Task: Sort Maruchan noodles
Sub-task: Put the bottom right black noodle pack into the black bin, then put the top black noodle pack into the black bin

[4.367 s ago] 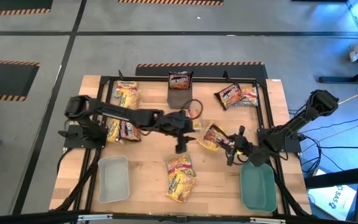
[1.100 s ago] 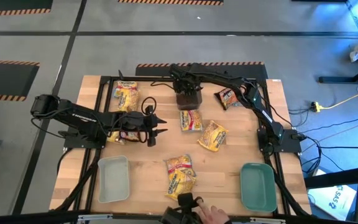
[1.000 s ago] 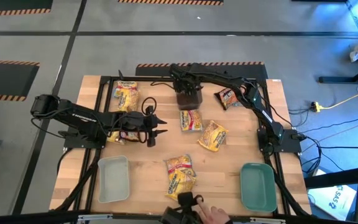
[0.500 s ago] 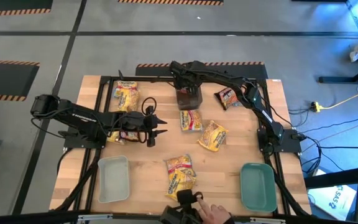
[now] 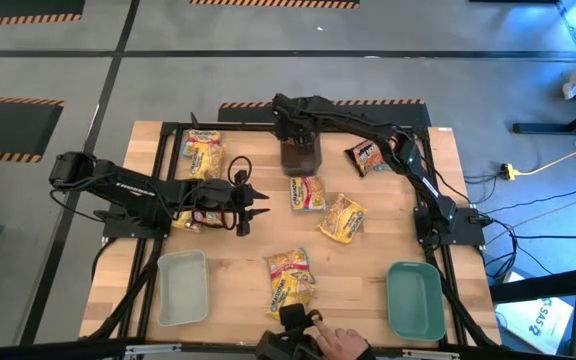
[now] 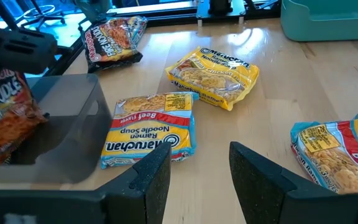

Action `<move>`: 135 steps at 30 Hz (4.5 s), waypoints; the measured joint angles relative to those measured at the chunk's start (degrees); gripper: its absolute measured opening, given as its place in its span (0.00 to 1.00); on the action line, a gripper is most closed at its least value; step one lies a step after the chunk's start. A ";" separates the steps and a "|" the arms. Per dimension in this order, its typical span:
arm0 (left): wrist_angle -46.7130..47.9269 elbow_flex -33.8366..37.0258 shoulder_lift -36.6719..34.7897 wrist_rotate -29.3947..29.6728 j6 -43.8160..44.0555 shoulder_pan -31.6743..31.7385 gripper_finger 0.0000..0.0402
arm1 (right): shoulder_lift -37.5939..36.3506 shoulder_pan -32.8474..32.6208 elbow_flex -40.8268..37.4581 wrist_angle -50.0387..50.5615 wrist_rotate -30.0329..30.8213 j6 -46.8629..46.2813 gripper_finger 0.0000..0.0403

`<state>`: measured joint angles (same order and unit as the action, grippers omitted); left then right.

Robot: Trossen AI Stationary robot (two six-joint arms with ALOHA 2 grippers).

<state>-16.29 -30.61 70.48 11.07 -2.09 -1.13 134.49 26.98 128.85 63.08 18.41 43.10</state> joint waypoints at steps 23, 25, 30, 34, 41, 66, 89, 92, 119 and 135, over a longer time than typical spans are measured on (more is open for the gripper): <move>0.13 0.00 0.00 -0.02 -1.41 -0.01 0.39 | -2.08 0.18 1.75 1.54 -3.75 -2.89 0.68; 0.12 0.00 0.00 -0.01 -1.42 -0.01 0.39 | -2.36 0.48 2.07 1.36 -6.00 -3.72 0.66; 0.13 0.00 0.00 -0.02 -1.27 0.00 0.39 | -2.87 1.98 2.11 1.43 -13.24 -7.40 0.52; 0.13 0.00 0.00 -0.01 -1.38 -0.01 0.39 | -2.88 3.45 1.11 0.64 -16.28 -8.59 0.30; 0.07 0.00 0.00 -0.02 -1.52 -0.02 0.39 | -2.87 5.37 -1.06 -0.76 -19.01 -8.47 0.02; -0.39 -0.02 0.02 0.00 -1.31 -0.02 0.39 | -7.81 1.39 0.38 4.44 -21.14 -16.14 0.02; -0.29 -0.02 0.02 1.85 2.46 0.22 0.56 | -43.63 -13.95 -55.06 -11.44 -19.64 -43.99 0.02; -0.64 -0.02 0.02 1.81 1.95 0.22 0.56 | -51.63 -12.39 -65.36 -17.52 -14.95 -47.95 0.02; -1.44 -0.02 0.02 1.44 4.33 0.26 0.56 | -54.54 23.57 -80.32 -30.86 -7.88 -51.63 0.89; -1.38 -0.02 0.02 1.85 4.87 0.26 0.56 | -46.17 27.08 -79.35 -33.10 -16.74 -50.17 0.82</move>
<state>-17.67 -30.63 70.50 12.92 2.79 -0.86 88.32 54.06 49.50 29.98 1.67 -7.07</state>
